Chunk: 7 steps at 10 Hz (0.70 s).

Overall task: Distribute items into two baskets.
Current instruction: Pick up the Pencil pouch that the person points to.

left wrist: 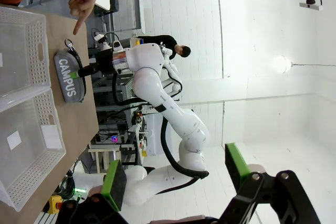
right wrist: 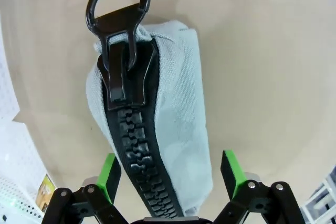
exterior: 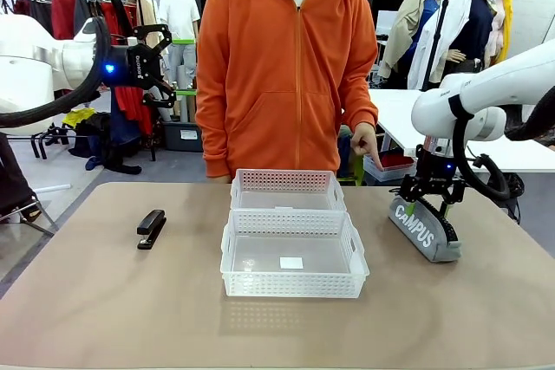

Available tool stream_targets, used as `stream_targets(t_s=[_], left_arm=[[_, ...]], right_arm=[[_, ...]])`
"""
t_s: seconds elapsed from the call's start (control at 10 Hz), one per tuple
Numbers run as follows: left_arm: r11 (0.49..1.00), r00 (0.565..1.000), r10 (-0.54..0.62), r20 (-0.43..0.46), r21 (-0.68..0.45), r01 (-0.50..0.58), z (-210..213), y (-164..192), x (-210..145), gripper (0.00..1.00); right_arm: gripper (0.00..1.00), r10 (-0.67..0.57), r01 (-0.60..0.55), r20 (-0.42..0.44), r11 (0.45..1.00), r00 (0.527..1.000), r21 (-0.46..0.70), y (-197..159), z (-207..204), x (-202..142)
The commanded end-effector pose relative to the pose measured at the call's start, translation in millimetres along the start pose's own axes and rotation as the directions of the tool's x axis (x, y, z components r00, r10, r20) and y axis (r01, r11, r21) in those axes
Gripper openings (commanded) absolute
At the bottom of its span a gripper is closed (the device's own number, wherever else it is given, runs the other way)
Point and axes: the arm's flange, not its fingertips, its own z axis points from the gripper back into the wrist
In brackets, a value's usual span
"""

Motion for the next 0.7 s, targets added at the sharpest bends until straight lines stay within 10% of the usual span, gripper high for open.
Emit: stream_targets(t_s=[0.0, 0.4, 0.6], left_arm=[[1.0, 1.0, -0.002, 0.003, -0.004, 0.002, 1.2, -2.2, -0.4, 1.0], [1.0, 1.0, -0.002, 0.003, -0.004, 0.002, 1.2, -2.2, -0.4, 1.0], [1.0, 1.0, -0.002, 0.003, -0.004, 0.002, 1.2, -2.2, -0.4, 1.0]], right_arm=[[0.91, 0.049, -0.049, 0.017, 0.999, 0.999, -0.018, 1.9, 7.2, 3.0], [0.12, 0.042, -0.041, 0.026, 0.999, 0.999, -0.024, 0.0, 12.0, 3.6], [0.0, 0.04, -0.04, 0.02, 0.999, 0.999, -0.018, -0.8, 13.0, 4.0]])
